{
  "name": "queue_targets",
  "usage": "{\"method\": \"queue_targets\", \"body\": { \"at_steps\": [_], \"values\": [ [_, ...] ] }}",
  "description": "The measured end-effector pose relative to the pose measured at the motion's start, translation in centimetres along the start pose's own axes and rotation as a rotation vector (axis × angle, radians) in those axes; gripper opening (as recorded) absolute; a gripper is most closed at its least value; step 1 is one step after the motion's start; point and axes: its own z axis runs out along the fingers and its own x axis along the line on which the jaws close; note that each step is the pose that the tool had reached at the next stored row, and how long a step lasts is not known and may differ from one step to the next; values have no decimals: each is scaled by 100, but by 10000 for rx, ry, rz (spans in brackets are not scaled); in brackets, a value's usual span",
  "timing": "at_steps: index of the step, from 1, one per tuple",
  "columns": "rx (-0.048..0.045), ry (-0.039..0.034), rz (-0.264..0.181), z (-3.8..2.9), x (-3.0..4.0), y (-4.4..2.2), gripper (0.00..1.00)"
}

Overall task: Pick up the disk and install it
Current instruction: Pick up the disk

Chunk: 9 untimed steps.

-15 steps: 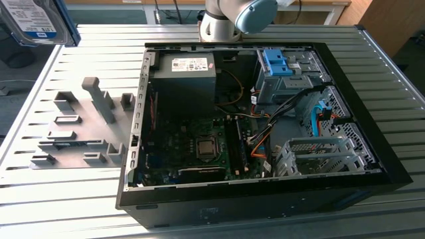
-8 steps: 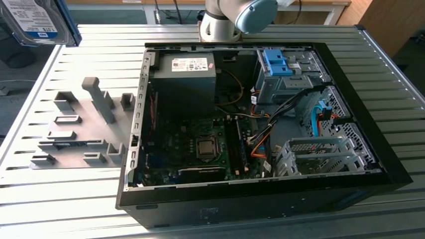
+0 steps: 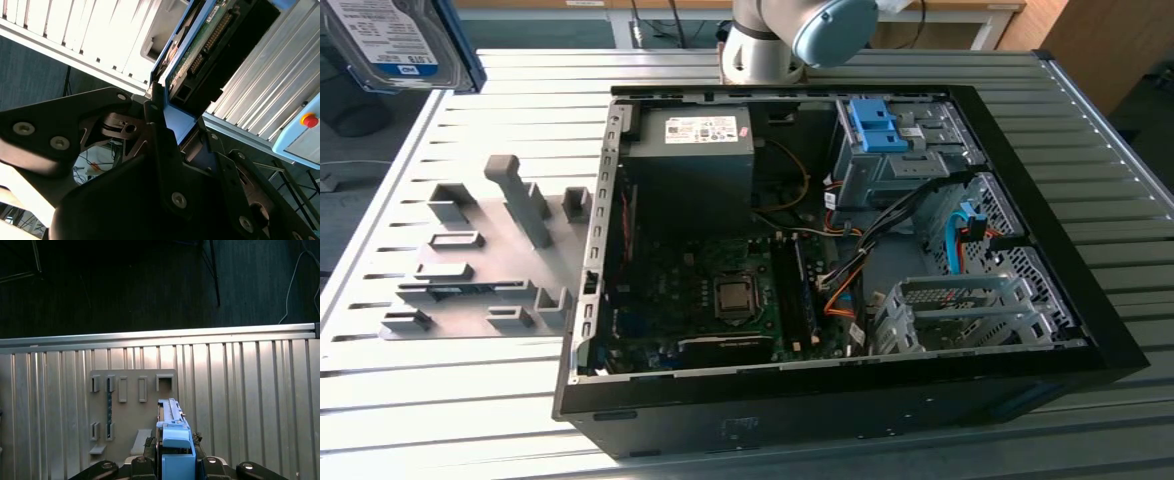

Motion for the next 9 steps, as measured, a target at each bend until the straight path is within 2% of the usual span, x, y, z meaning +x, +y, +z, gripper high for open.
{"method": "queue_targets", "body": {
  "at_steps": [9],
  "values": [
    [1, -1, 0, 0, -1, -19, 36]
  ]
}}
